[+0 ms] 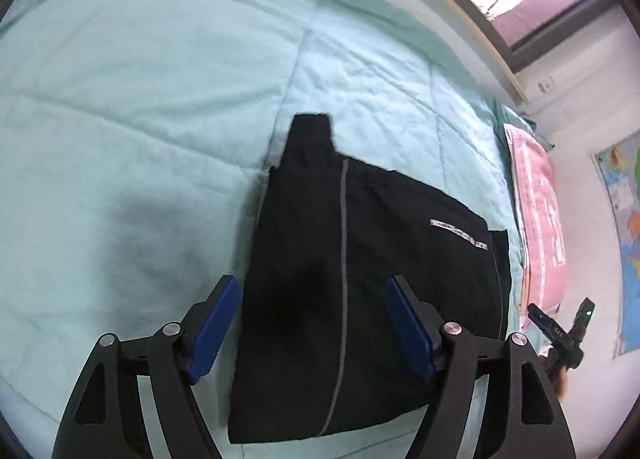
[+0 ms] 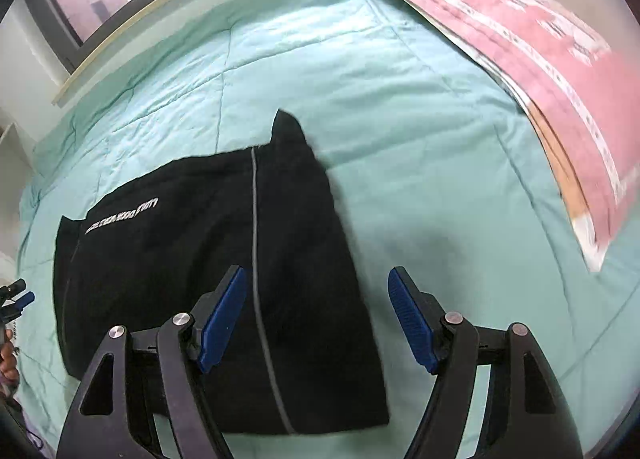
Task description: Fold large clothes
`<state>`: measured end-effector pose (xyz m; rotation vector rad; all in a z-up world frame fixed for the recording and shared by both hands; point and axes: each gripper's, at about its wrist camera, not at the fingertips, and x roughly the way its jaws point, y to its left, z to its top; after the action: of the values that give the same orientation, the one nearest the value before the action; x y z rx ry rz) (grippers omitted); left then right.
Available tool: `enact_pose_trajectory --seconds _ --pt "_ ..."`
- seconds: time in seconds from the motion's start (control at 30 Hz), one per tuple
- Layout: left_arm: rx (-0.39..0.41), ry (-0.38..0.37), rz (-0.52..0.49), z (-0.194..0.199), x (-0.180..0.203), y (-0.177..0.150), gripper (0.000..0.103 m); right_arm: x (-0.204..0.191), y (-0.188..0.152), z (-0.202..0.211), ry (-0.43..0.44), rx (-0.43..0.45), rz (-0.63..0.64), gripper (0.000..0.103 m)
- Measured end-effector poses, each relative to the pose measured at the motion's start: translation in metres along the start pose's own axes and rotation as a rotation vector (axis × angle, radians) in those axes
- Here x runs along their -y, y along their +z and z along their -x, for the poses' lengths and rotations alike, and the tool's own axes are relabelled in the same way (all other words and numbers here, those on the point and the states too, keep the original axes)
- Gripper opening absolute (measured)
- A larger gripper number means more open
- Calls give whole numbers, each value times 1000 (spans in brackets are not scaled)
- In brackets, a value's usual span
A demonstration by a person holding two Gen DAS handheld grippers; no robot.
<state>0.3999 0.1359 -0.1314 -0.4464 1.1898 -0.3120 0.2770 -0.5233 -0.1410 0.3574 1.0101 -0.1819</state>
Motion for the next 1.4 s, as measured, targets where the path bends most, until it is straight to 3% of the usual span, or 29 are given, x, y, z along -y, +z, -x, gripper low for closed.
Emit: enact_pose_trajectory --seconds 0.23,0.43,0.57,0.73,0.83,1.0,1.07,1.1,1.13,1.27,1.33,1.4 --pt "-143 -45 74 -68 -20 2 78 8 16 -47 36 -68 21 75" --pt "-251 -97 98 -115 -30 1 78 20 15 -96 93 -149 -35 75" --pt "-262 -124 94 -133 -30 1 78 36 18 -115 184 -187 -103 81" --pt "-278 -178 108 -144 -32 3 78 33 17 -131 373 -257 -127 83" --pt "-284 -212 123 -152 -34 4 78 30 13 -141 379 -282 -109 86" --pt "-288 -250 161 -167 -36 6 78 41 6 -161 465 -290 -205 92" --pt "-284 -257 148 -166 -32 7 73 39 6 -160 470 -287 -201 86" --pt "-281 -281 136 -164 -28 7 58 36 7 -156 497 -280 -181 75" --pt "-276 -290 126 -161 -25 7 56 35 7 -152 535 -279 -174 59" --pt "-288 -293 142 -165 -25 7 59 28 7 -145 515 -275 -137 60" --pt "-316 -311 188 -175 -29 5 69 31 6 -153 550 -290 -184 66" --pt "-310 -320 196 -180 -25 1 70 31 4 -164 586 -311 -221 67"
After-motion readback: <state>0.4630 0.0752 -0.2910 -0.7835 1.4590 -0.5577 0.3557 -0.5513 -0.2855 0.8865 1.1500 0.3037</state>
